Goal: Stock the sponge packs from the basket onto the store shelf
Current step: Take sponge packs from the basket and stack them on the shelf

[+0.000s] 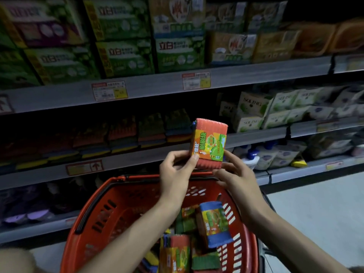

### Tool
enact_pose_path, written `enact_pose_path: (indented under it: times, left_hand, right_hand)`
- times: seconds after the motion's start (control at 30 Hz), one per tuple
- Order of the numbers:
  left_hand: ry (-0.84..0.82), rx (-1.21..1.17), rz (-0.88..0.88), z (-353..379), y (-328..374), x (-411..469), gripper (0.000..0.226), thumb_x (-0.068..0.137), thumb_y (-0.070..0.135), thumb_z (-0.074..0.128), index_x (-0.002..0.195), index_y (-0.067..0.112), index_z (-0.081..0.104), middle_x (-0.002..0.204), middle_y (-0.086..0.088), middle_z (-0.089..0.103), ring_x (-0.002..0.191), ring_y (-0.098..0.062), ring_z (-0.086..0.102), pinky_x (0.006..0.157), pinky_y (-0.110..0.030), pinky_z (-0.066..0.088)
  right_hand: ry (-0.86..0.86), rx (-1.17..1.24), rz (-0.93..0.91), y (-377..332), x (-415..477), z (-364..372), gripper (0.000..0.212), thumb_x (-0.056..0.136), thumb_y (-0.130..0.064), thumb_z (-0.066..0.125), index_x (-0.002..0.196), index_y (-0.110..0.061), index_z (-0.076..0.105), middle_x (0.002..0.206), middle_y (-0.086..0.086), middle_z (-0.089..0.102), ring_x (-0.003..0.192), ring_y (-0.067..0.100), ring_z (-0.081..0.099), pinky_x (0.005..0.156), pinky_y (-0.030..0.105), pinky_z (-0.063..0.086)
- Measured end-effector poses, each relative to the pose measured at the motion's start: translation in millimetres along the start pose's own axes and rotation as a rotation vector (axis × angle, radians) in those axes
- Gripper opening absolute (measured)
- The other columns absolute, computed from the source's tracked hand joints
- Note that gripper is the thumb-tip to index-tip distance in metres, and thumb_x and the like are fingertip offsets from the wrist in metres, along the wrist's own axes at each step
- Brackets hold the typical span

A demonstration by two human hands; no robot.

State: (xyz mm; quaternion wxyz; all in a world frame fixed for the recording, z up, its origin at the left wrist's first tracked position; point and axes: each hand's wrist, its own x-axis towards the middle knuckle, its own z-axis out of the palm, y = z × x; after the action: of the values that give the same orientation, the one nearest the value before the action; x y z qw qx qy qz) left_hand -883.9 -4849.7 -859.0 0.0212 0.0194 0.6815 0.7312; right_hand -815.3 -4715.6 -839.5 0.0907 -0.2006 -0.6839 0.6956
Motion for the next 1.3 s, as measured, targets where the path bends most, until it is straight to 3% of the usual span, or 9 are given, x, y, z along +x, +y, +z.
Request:
enact_pose_path:
  times: [0.3,0.43,0.6,0.73,0.87,0.93,1.07,1.2,1.3]
  left_hand:
    - [0.07,0.039,0.056,50,-14,37,0.017,0.089,0.027,0.079,0.103,0.025,0.071,0.103,0.004,0.076,0.1,-0.011,0.072,0.09,-0.037,0.06]
    - [0.108,0.012,0.028,51,-17,42,0.026,0.084,0.028,0.083,0.103,0.025,0.067,0.105,0.002,0.075,0.098,-0.013,0.073,0.091,-0.039,0.06]
    - [0.104,-0.052,-0.117,24,-20,31,0.043,0.076,0.027,0.09,0.108,0.02,0.063,0.107,0.0,0.073,0.096,-0.017,0.075,0.093,-0.05,0.059]
    - [-0.005,0.023,-0.207,-10,-20,20,0.049,0.075,0.02,0.089,0.118,0.023,0.067,0.114,-0.001,0.073,0.095,-0.015,0.076,0.09,-0.047,0.061]
    - [-0.075,0.065,-0.262,-39,-20,9,0.048,0.075,0.015,0.088,0.119,0.023,0.071,0.111,-0.006,0.077,0.093,-0.019,0.077,0.079,-0.035,0.062]
    - [-0.069,0.131,-0.258,-53,-19,7,0.047,0.074,0.017,0.089,0.118,0.026,0.072,0.109,-0.002,0.078,0.09,-0.015,0.077,0.071,-0.027,0.06]
    - [-0.044,0.187,-0.286,-74,-14,3,0.049,0.069,0.029,0.093,0.114,0.031,0.074,0.103,0.005,0.08,0.097,-0.02,0.076,0.095,-0.052,0.058]
    - [-0.038,0.204,-0.281,-87,0,-4,0.046,0.069,0.03,0.094,0.11,0.032,0.075,0.1,0.006,0.08,0.097,-0.02,0.076,0.095,-0.054,0.057]
    - [-0.027,0.201,-0.265,-100,6,-10,0.039,0.074,0.019,0.089,0.11,0.027,0.075,0.103,0.001,0.079,0.085,-0.012,0.077,0.067,-0.028,0.061]
  right_hand:
    - [0.039,-0.02,-0.038,-15,52,-18,0.053,0.089,0.004,0.062,0.13,-0.028,0.063,0.106,0.0,0.075,0.082,0.0,0.073,0.067,0.013,0.053]
    - [0.04,-0.033,-0.034,-17,62,-18,0.046,0.089,-0.004,0.068,0.129,-0.026,0.063,0.098,-0.001,0.076,0.08,0.002,0.073,0.072,0.02,0.054]
    - [-0.029,-0.194,-0.044,3,49,-18,0.038,0.07,-0.02,0.06,0.105,-0.032,0.067,0.088,-0.001,0.074,0.089,0.024,0.072,0.083,0.048,0.058]
    - [-0.187,-0.258,-0.01,19,47,-28,0.032,0.081,0.007,0.052,0.098,-0.017,0.065,0.087,0.007,0.076,0.085,0.027,0.073,0.071,0.038,0.054]
    - [-0.441,-0.657,-0.07,44,54,-29,0.023,0.072,-0.011,0.057,0.087,-0.023,0.069,0.087,-0.001,0.077,0.086,0.018,0.072,0.077,0.038,0.055]
    - [-0.546,-1.033,-0.204,62,58,-21,0.037,0.075,-0.01,0.059,0.108,-0.025,0.07,0.109,-0.002,0.074,0.104,0.02,0.069,0.084,0.033,0.054]
    - [-0.837,-1.406,-0.287,102,55,-2,0.08,0.087,-0.029,0.065,0.158,-0.018,0.031,0.161,0.006,0.036,0.145,0.028,0.038,0.112,0.038,0.043]
    - [-0.909,-1.691,-0.358,120,51,1,0.111,0.084,-0.044,0.074,0.163,-0.008,0.005,0.15,0.013,0.039,0.132,0.033,0.04,0.107,0.041,0.042]
    - [-0.856,-1.745,-0.408,123,50,-5,0.128,0.069,-0.059,0.082,0.161,-0.004,0.012,0.141,0.013,0.04,0.124,0.032,0.043,0.104,0.04,0.043]
